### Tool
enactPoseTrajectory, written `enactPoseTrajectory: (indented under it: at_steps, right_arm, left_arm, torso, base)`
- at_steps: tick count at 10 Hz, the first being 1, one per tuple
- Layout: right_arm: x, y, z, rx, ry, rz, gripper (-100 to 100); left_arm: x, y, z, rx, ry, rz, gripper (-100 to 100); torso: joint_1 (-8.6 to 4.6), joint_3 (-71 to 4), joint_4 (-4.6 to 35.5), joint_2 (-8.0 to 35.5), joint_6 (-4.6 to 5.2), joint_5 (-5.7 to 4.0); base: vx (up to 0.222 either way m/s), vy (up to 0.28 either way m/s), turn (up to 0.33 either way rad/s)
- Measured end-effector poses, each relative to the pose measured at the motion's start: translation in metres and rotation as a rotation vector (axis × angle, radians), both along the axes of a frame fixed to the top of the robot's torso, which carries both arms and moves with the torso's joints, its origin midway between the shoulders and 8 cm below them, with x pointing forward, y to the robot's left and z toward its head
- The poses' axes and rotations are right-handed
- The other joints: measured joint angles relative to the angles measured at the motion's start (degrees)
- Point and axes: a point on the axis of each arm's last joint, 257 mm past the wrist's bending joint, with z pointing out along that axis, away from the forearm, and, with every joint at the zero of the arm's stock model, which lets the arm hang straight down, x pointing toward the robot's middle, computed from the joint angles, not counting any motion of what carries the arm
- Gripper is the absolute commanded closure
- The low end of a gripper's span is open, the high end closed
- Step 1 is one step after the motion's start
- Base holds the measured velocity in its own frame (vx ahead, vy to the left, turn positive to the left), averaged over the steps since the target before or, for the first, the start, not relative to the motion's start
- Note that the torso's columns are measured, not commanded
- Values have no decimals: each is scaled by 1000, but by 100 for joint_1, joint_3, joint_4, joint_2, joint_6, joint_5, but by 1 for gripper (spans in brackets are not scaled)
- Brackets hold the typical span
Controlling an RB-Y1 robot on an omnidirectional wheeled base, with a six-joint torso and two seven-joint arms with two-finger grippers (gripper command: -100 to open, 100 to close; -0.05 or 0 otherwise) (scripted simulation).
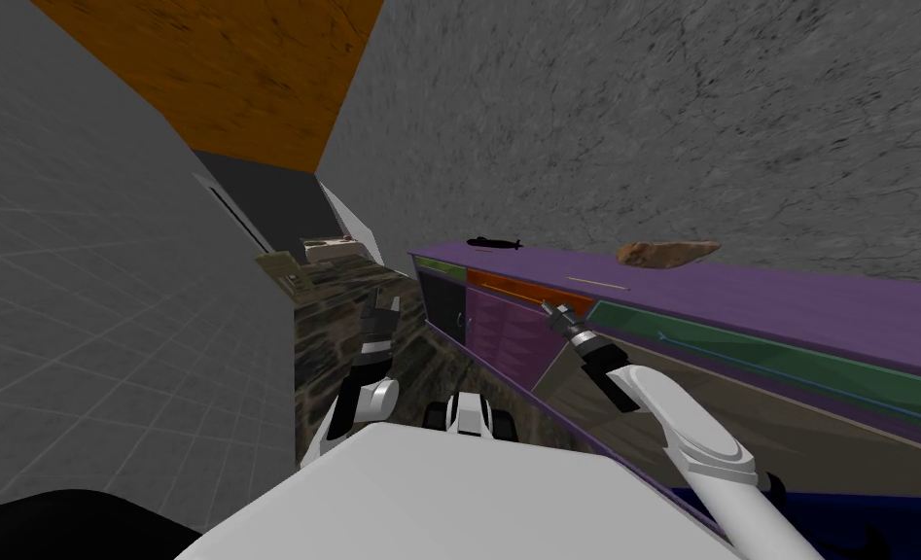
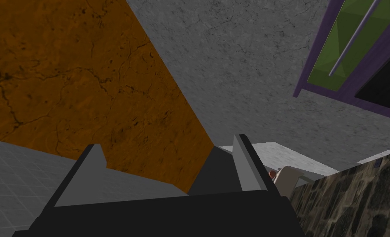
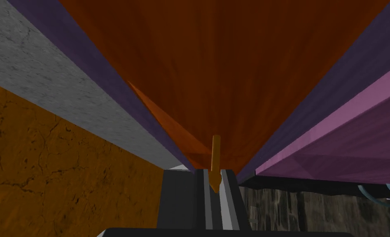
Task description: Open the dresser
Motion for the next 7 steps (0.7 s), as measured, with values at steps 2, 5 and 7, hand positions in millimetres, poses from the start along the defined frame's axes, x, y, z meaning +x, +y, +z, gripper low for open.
enactPoseTrajectory:
  at_steps: [2, 5, 7]
  right_arm:
    - [-2, 2, -1, 0, 5, 9, 100]
    - [-6, 5, -3, 2, 12, 21, -100]
    - [-4, -4, 9, -1, 12, 27, -100]
  left_arm:
    - [0, 0, 0, 0, 0, 0, 0]
    - [0, 0, 0, 0, 0, 0, 0]
    - [0, 0, 0, 0, 0, 0, 0]
  torso:
    - [-5, -12, 10, -15, 8, 7]
    - [-28, -27, 27, -36, 7, 16]
    - [7, -29, 25, -37, 3, 25]
  base:
    - [-143, 118, -48]
    - [-92, 71, -32]
    - [19, 77, -47]
